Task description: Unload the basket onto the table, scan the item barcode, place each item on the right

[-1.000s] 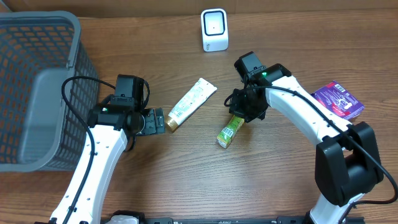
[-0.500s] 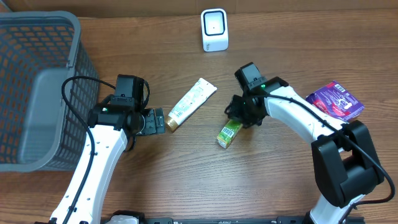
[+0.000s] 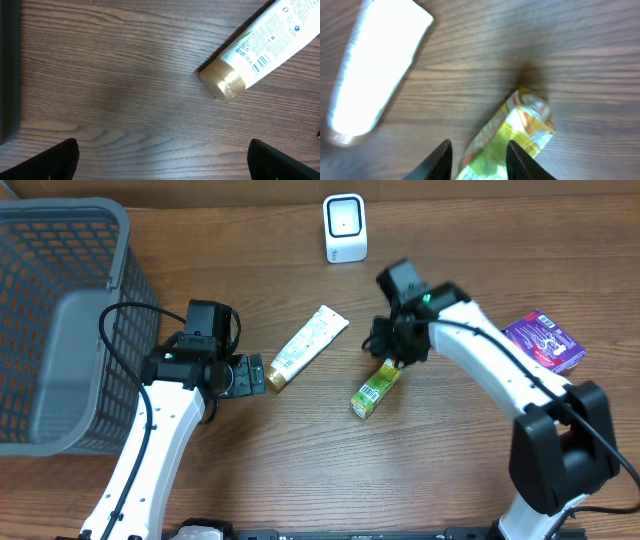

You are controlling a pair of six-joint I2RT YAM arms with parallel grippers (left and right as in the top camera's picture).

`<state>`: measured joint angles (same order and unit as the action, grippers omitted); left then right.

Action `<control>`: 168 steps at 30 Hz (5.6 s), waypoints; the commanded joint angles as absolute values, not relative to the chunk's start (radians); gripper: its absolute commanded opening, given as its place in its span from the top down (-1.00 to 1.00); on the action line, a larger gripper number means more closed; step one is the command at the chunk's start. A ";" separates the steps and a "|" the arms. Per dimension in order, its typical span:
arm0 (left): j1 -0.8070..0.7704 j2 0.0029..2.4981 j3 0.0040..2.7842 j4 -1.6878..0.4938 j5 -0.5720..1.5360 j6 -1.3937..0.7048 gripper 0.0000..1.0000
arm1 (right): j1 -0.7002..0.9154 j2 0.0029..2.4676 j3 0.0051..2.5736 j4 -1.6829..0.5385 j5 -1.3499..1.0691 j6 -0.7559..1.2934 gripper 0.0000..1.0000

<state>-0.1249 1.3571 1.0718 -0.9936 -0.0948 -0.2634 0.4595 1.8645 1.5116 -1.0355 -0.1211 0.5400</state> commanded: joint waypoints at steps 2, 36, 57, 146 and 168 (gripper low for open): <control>-0.131 1.361 1.068 -0.990 -0.104 -0.277 -0.99 | 0.458 1.803 1.620 -1.210 -0.085 0.496 0.30; -0.131 1.361 1.068 -0.990 -0.104 -0.277 -0.99 | 0.723 1.810 1.256 -1.001 -0.129 0.602 0.82; -0.131 1.361 1.068 -0.990 -0.104 -0.277 -0.99 | 0.693 1.808 1.259 -1.087 0.241 0.522 0.88; -0.131 1.361 1.068 -0.990 -0.104 -0.277 -0.99 | 0.410 1.982 1.486 -0.715 0.088 0.182 -0.27; -0.131 1.361 1.068 -0.990 -0.104 -0.277 -0.99 | 0.370 2.018 1.581 -1.244 0.061 0.393 -0.34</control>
<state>-0.1249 1.3571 1.0718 -0.9939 -0.0948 -0.2634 0.3729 2.0167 1.5200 -1.1690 0.1848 0.3607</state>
